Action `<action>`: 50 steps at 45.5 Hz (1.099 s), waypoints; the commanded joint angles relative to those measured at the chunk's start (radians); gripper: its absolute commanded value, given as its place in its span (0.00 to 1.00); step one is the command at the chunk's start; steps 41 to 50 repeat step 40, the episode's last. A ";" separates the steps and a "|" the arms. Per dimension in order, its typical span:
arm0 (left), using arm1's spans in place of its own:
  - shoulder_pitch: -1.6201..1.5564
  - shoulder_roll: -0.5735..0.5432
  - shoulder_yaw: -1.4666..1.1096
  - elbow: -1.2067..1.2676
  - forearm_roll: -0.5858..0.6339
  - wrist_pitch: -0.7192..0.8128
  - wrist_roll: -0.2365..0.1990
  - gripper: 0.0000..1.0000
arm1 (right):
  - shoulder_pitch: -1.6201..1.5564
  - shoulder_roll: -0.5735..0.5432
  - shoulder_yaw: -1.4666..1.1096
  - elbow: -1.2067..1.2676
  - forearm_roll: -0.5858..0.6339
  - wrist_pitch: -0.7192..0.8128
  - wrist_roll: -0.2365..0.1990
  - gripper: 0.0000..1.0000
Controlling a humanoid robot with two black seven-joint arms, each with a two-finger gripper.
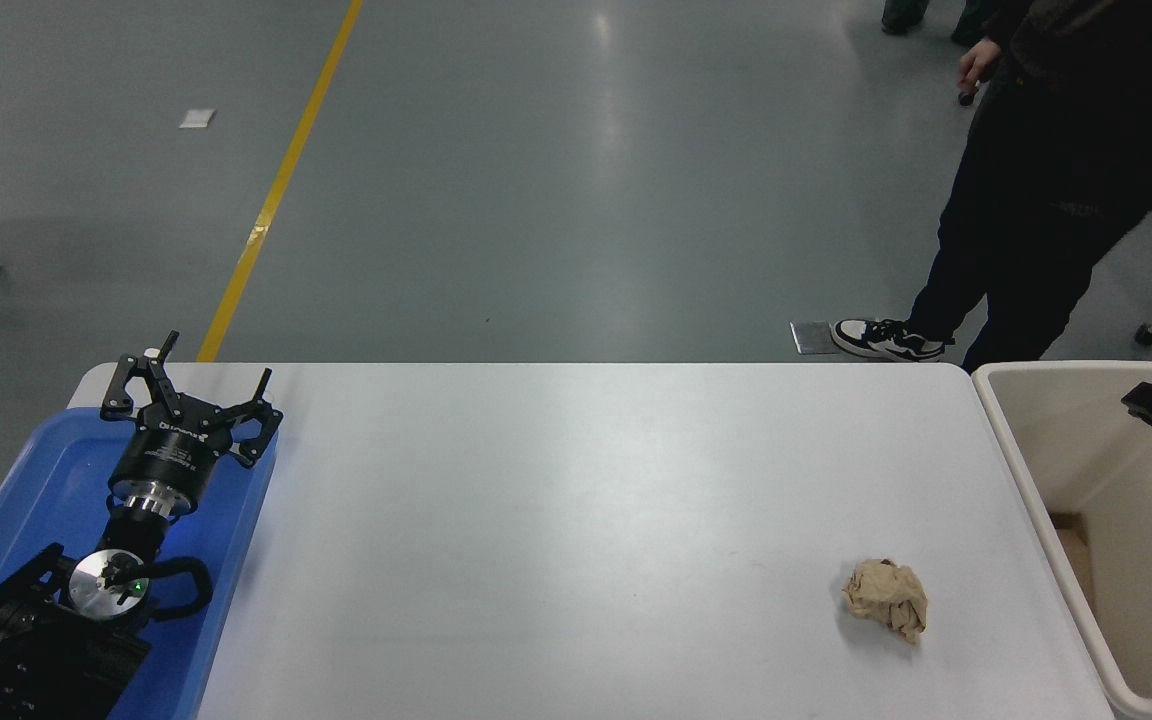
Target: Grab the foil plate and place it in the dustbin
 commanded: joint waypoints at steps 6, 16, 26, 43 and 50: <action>0.002 0.002 0.000 0.000 0.001 0.000 0.001 0.99 | 0.552 0.130 -0.299 0.476 -0.050 0.155 0.002 1.00; 0.002 0.002 0.000 0.001 0.000 0.000 0.000 0.99 | 0.742 0.252 -0.448 0.699 -0.015 0.245 0.008 1.00; 0.003 0.000 -0.003 0.001 0.000 0.000 -0.003 0.99 | 0.960 0.306 -0.430 0.869 0.114 0.446 0.025 1.00; 0.005 0.000 -0.004 0.001 -0.002 0.000 -0.005 0.99 | 1.023 0.311 -0.374 0.920 0.151 0.481 0.028 1.00; 0.005 0.000 -0.004 0.001 -0.002 0.000 -0.005 0.99 | 1.023 0.311 -0.374 0.920 0.151 0.481 0.028 1.00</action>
